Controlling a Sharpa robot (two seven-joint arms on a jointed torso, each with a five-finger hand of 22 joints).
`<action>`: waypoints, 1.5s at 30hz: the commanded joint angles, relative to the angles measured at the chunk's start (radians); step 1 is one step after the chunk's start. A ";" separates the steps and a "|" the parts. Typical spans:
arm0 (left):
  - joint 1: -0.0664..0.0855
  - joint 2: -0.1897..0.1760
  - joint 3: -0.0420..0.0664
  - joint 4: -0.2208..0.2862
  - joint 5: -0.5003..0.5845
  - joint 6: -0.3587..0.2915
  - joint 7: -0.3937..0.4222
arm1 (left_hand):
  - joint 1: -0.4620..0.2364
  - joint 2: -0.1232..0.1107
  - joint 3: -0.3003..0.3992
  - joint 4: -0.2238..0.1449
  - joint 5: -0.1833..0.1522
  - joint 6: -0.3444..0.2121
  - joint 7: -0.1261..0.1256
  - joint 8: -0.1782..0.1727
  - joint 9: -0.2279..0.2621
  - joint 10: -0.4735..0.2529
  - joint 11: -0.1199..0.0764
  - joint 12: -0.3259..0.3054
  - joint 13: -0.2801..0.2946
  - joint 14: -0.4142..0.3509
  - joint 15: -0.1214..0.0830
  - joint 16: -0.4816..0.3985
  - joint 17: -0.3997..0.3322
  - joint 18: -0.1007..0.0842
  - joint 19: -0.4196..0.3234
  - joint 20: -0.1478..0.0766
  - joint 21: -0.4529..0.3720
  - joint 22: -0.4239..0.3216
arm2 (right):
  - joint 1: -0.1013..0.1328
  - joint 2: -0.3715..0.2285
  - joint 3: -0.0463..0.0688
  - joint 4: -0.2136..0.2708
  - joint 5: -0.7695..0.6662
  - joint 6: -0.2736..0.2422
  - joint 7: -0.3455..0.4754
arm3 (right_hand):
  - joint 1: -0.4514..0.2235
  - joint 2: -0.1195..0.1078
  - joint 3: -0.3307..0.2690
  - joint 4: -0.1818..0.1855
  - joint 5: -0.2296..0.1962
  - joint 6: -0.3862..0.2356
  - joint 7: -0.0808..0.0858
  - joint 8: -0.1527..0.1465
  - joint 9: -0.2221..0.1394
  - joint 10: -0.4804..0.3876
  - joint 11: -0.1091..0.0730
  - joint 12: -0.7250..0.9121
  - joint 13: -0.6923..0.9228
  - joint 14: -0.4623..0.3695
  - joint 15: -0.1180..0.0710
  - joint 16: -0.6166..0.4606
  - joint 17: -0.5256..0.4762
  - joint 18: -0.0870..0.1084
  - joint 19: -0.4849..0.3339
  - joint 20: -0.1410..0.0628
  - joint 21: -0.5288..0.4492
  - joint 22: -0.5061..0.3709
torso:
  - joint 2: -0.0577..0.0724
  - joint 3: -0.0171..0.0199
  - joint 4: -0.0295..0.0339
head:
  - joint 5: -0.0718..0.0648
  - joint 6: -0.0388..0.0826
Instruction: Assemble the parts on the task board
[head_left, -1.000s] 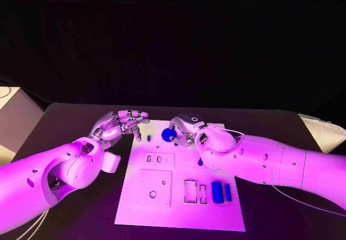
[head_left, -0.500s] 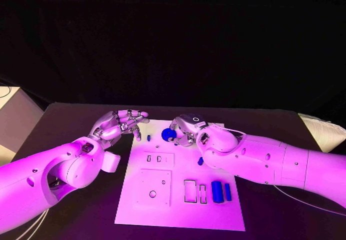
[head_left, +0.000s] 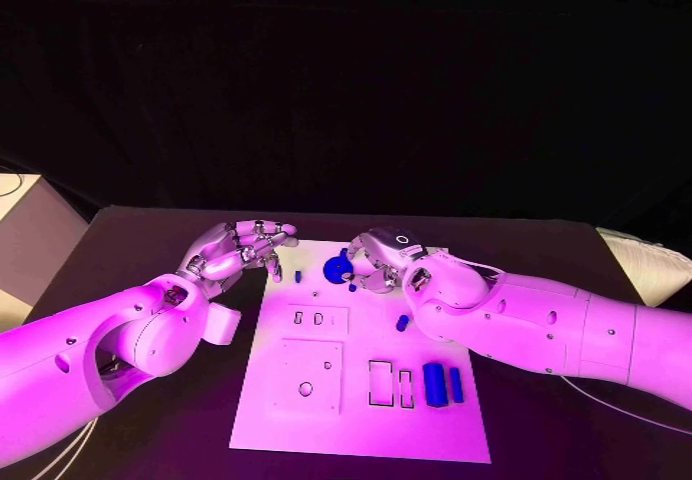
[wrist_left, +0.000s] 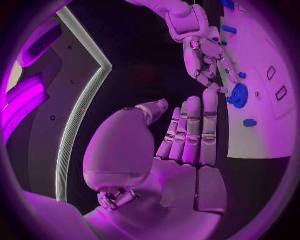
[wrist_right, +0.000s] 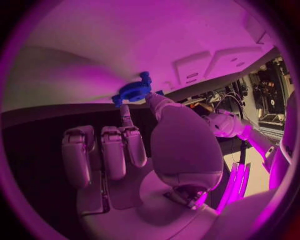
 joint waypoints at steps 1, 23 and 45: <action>0.000 0.001 0.001 -0.001 0.006 0.010 0.005 | -0.002 0.003 0.003 0.004 0.001 -0.007 0.021 0.005 0.001 -0.009 0.001 0.005 0.002 -0.006 0.000 0.004 -0.001 0.016 -0.004 0.000 0.007 0.001 | 0.000 -0.014 0.002 0.014 0.071 -0.143 0.115 | 0.020 -0.001 0.001 -0.005 -0.001 -0.009 0.002 0.001 -0.003 0.025 0.000 0.001 0.196 0.104 -0.001 0.004 0.263 -0.007 0.106 0.001 0.005 0.263 | -0.001 0.0007 -0.0022 | 0.002 0.002; -0.014 0.020 0.001 -0.037 0.004 0.024 0.011 | 0.025 -0.005 0.019 -0.013 0.000 -0.010 0.025 0.016 0.008 -0.023 0.004 0.031 0.007 -0.044 0.002 -0.042 -0.033 0.017 -0.036 0.004 -0.018 -0.020 | 0.058 -0.244 0.019 0.096 0.410 -0.034 0.341 | 0.157 -0.018 0.067 -0.088 0.004 -0.007 0.006 0.005 -0.009 0.014 0.002 -0.009 0.188 0.104 0.001 0.004 0.263 -0.006 0.106 0.003 0.004 0.263 | -0.025 0.0121 -0.0202 | -0.002 0.007; -0.029 0.026 0.001 -0.043 -0.043 0.045 0.006 | 0.047 -0.007 -0.024 -0.065 0.000 0.004 0.001 0.061 0.027 -0.005 -0.029 0.265 0.135 0.000 -0.025 0.017 -0.018 0.016 -0.012 -0.021 0.029 -0.015 | 0.009 -0.371 0.013 -0.001 0.509 0.067 0.434 | 0.150 -0.054 0.031 -0.100 0.013 -0.048 0.022 -0.016 -0.021 -0.009 0.017 -0.030 0.169 0.104 0.013 0.004 0.263 -0.003 0.101 0.013 -0.009 0.254 | -0.021 0.0243 -0.0308 | -0.032 0.008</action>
